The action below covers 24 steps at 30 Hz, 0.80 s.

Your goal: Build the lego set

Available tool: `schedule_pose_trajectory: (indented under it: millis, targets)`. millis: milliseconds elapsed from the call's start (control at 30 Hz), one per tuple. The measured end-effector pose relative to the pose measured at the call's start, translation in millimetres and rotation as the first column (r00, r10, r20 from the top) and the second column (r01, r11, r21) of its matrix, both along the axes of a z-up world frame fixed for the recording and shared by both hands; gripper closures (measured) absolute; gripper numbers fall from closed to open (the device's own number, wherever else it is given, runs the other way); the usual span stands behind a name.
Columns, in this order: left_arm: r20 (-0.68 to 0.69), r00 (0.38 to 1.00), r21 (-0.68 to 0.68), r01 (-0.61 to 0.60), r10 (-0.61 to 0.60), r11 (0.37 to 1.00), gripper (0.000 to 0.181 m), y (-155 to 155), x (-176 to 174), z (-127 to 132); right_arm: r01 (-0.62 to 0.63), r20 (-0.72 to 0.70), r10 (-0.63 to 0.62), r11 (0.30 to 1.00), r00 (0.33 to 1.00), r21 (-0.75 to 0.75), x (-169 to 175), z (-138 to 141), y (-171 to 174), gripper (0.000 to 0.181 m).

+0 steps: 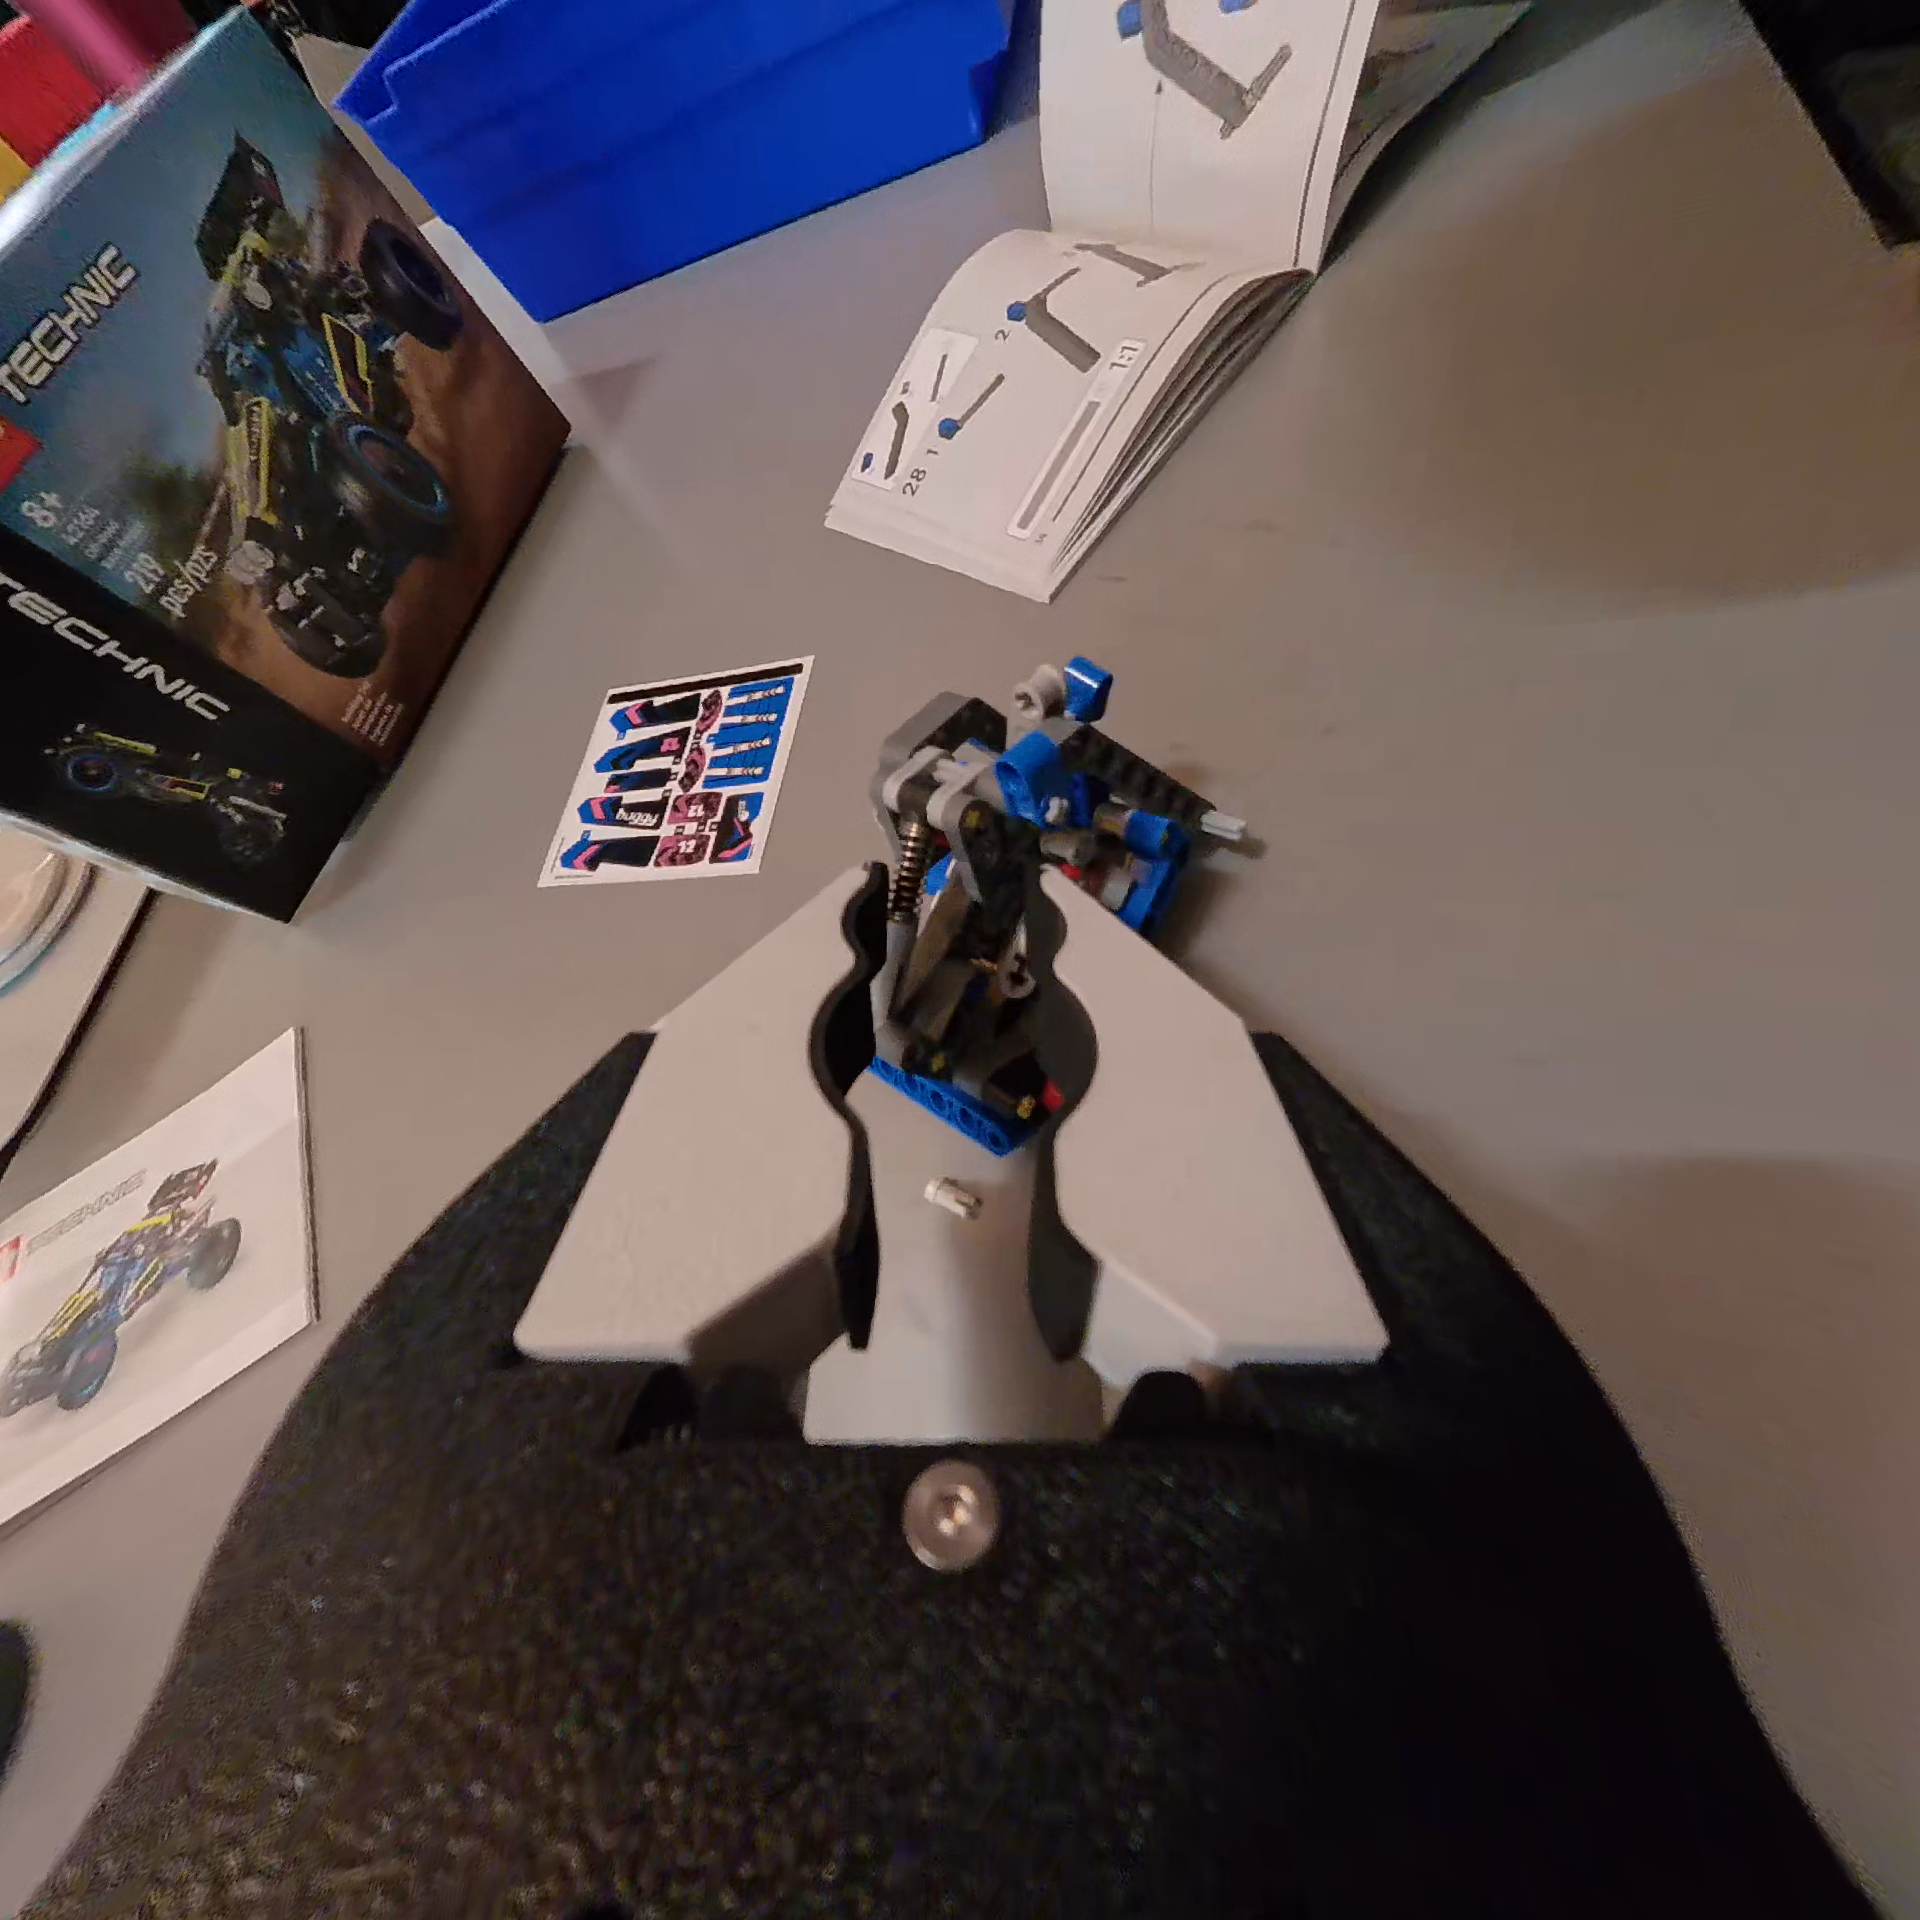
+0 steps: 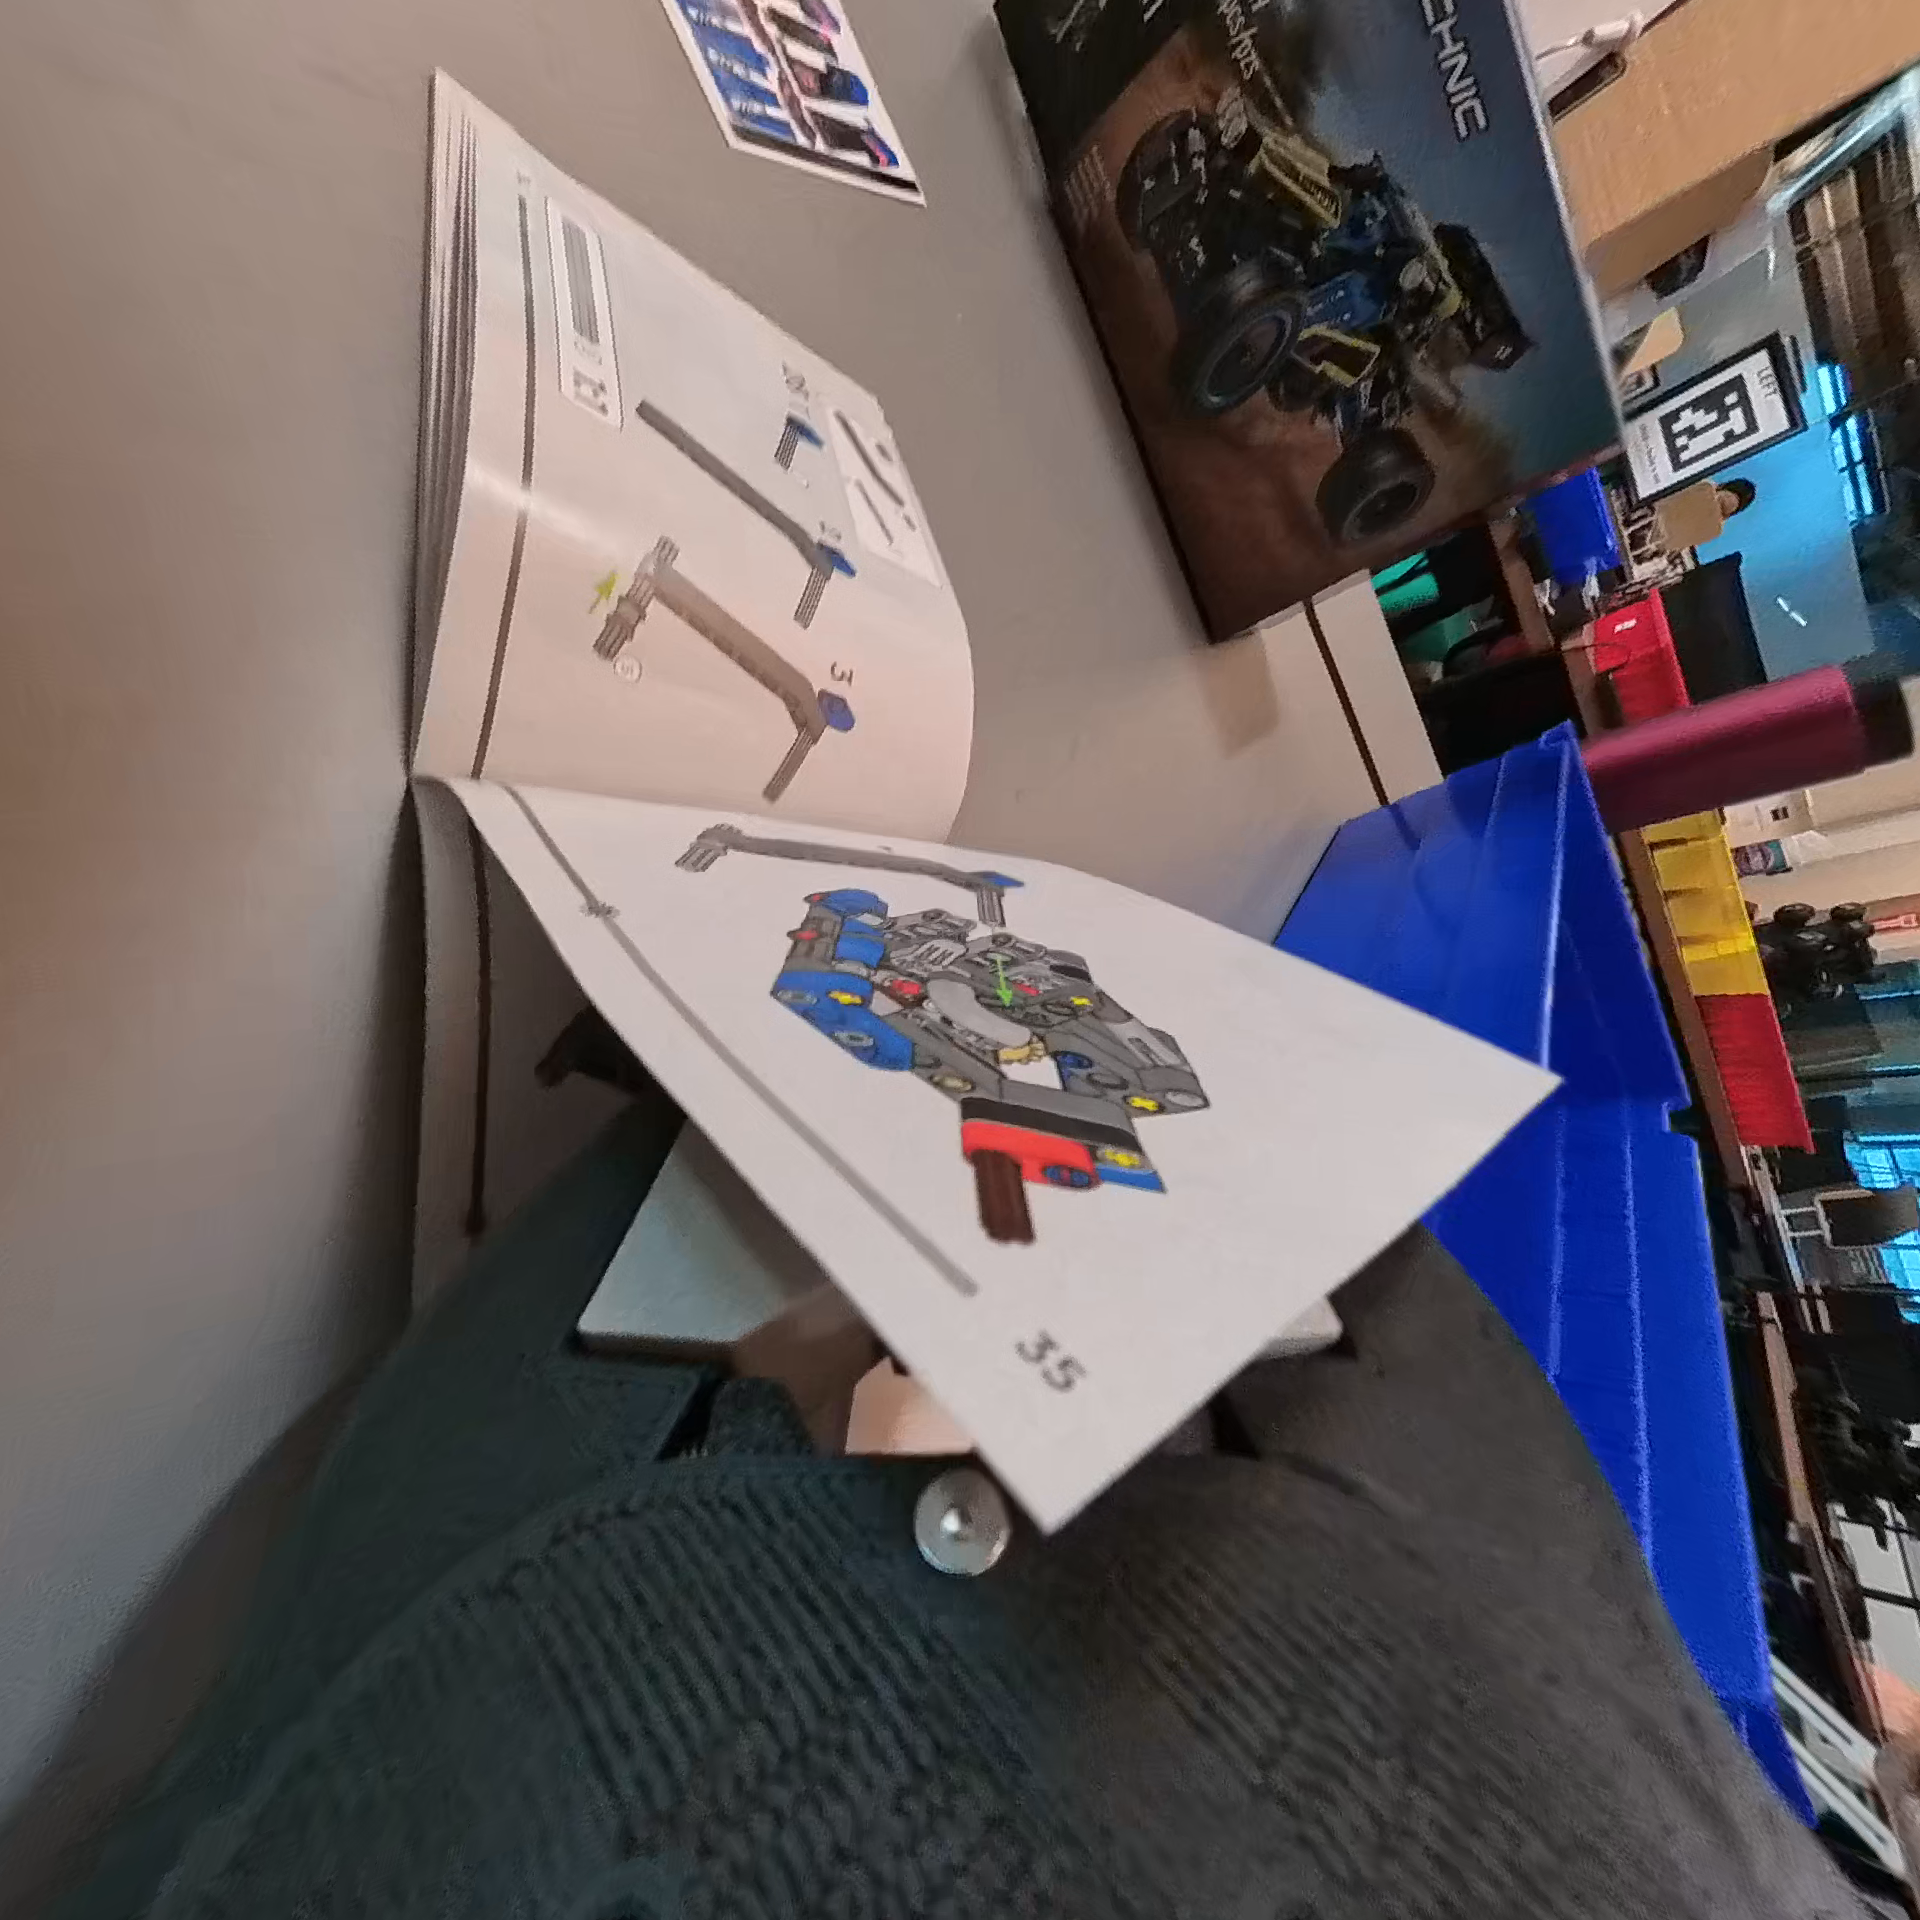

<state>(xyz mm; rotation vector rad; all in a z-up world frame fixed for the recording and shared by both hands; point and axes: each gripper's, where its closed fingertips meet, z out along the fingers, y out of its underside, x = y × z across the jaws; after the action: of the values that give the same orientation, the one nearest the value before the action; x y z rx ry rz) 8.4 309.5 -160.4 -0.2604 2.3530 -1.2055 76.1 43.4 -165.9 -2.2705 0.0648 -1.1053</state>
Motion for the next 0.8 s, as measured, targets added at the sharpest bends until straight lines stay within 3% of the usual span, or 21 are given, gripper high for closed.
schedule_pose_trajectory:
  millis: [33, 133, 367, 533, 700, 800]
  targets:
    - [-0.001, 1.0, -0.009, 0.001, -0.001, 1.0, 0.158, 0, 0, 0, -0.008, 0.001, 0.008, 1.0, 1.0, 0.01, 1, 3, 4, 0.089]
    - [-0.013, 1.0, -0.041, 0.0, 0.0, 0.999, 0.159, -1, 1, 0, -0.044, -0.001, 0.044, 0.999, 0.999, 0.009, 7, 9, 22, 0.181]
    - [-0.105, 0.994, -0.114, -0.037, 0.025, 0.993, 0.166, -5, 4, 3, -0.168, -0.07, 0.164, 0.985, 0.984, -0.041, 8, 3, 76, 0.181]
    - [-0.115, 0.993, -0.112, -0.051, 0.038, 0.992, 0.168, -8, 5, 3, -0.164, -0.096, 0.162, 0.986, 0.982, -0.019, 3, 9, 94, 0.171]
    - [-0.093, 0.989, -0.232, 0.094, -0.118, 0.968, 0.168, -21, -17, 22, -0.23, -0.154, 0.26, 0.955, 0.953, 0.186, -25, 40, 122, 0.16]
    - [-0.028, 0.958, -0.428, 0.247, -0.286, 0.869, 0.169, -29, -44, 60, -0.268, -0.249, 0.404, 0.856, 0.88, 0.442, -54, 65, 141, 0.155]
